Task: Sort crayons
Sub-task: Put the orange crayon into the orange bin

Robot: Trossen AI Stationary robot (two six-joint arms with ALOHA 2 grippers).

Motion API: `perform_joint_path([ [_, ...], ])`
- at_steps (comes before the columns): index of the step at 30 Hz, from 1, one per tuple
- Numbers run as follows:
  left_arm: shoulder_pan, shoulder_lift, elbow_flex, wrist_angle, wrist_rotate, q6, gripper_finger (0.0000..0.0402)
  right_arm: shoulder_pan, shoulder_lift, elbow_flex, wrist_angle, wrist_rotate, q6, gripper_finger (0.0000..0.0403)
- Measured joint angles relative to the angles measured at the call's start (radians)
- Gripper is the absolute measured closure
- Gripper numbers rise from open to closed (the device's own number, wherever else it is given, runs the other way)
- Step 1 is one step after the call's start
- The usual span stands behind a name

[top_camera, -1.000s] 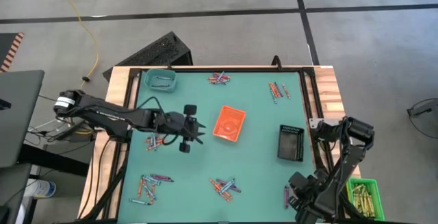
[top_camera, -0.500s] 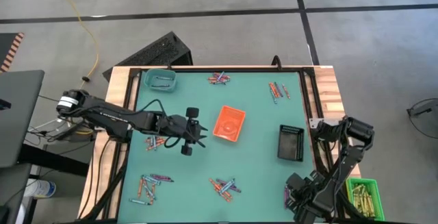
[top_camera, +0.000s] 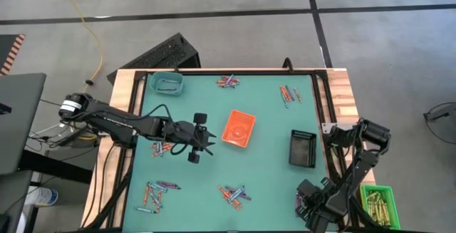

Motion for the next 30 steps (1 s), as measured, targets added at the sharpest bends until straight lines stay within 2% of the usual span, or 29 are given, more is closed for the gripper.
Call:
perform_joint_path([
  [5,0.000,0.000,0.000,0.008,0.000,0.000,0.0302,0.000,0.000,-0.001,0.004,0.000,0.000,0.0386],
  [7,0.000,0.000,0.000,0.016,0.000,0.001,0.0302,0.000,-0.003,-0.002,0.007,0.000,0.000,0.0396],
  [18,0.000,0.000,0.000,0.018,0.000,0.001,0.0302,-0.014,-0.048,-0.008,-0.012,0.027,0.007,0.0400],
  [30,0.000,0.000,0.000,0.015,0.009,0.005,0.0302,-0.060,-0.134,-0.007,-0.096,0.112,-0.054,0.0402],
])
